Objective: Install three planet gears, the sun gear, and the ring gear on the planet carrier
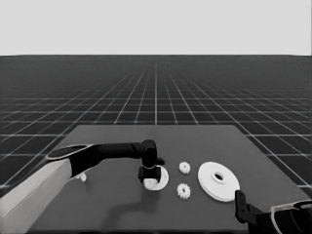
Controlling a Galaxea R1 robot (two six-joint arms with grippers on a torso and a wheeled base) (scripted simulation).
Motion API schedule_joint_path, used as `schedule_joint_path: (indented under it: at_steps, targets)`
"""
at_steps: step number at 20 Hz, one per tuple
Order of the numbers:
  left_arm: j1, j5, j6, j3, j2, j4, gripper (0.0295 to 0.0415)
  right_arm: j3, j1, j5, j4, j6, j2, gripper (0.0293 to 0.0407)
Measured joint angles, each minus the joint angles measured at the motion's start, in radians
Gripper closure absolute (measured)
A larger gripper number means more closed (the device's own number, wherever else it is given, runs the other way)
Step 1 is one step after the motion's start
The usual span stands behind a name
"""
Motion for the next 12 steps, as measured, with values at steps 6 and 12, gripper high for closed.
schedule_joint_path:
  at_steps: [6,12]
  targets:
    - [-0.149,0.033,-0.066,0.093,-0.019,-0.145,0.0326,0.0,0.0,0.0,0.0,0.0,0.0,0.0315]
    - [-0.169,0.033,-0.07,0.097,-0.019,-0.167,0.0326,0.0,0.0,0.0,0.0,0.0,0.0,0.0315]
